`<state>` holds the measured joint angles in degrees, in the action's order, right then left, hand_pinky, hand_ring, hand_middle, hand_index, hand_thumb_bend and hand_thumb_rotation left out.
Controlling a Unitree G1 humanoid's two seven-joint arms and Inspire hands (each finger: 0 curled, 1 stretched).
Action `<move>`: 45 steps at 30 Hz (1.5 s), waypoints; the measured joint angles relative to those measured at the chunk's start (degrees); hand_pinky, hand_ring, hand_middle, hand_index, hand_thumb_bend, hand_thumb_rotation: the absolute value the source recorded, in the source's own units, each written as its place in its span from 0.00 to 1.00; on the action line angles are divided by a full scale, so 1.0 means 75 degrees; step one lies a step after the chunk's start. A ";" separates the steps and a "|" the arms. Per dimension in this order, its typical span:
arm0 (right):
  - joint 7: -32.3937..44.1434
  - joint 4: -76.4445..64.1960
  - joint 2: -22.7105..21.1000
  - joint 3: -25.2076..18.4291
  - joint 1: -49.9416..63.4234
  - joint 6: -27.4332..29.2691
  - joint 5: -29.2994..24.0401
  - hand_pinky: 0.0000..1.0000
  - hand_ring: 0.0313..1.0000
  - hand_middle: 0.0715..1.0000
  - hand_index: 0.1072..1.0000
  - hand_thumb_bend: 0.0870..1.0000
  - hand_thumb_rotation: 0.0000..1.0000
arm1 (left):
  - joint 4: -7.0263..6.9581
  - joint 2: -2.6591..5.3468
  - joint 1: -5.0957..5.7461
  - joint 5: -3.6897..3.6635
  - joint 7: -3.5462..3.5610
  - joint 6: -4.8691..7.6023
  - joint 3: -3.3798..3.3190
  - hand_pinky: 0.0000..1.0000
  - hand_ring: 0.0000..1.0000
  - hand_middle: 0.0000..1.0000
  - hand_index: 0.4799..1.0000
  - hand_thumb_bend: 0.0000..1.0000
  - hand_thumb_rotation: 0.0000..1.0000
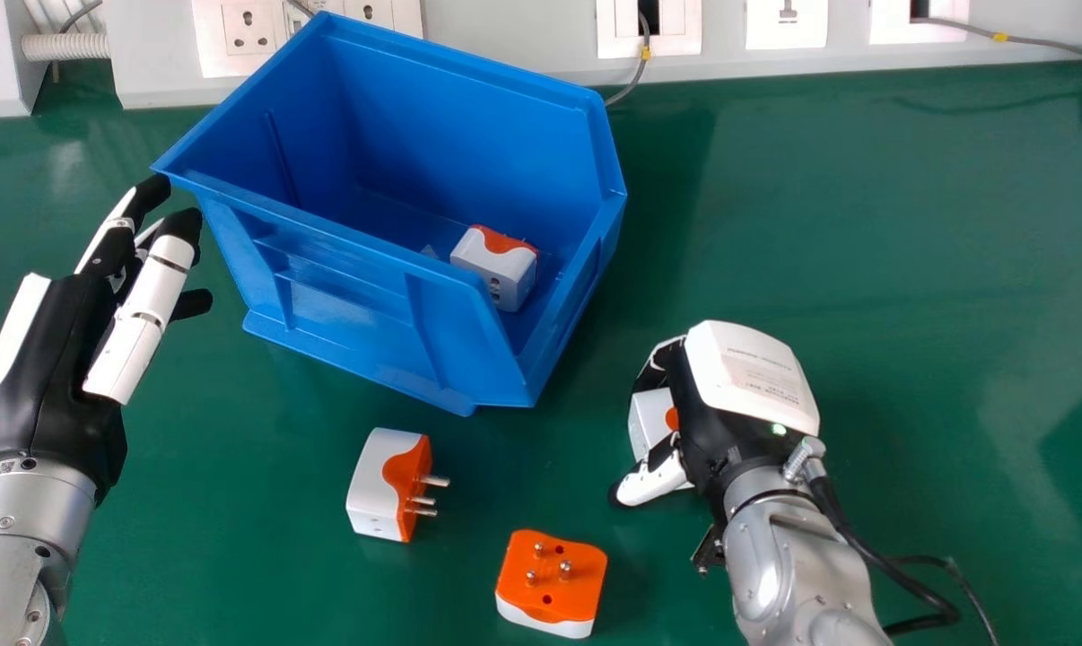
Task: Pick all objects and put in blue box
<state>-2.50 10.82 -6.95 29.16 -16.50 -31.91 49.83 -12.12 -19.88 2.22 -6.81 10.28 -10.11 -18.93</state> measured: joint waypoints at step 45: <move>-0.0114 -0.4030 -0.0018 -0.0930 0.1509 0.0347 -0.0230 0.28 0.40 0.50 0.48 0.44 0.00 | 0.0011 -0.0014 -0.0035 0.0004 0.0063 -0.0068 0.0007 0.81 0.90 0.91 0.89 0.40 0.79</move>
<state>-3.36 -19.40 -7.08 22.18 -5.19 -29.31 48.11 -12.04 -19.98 1.96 -6.78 10.76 -10.62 -18.87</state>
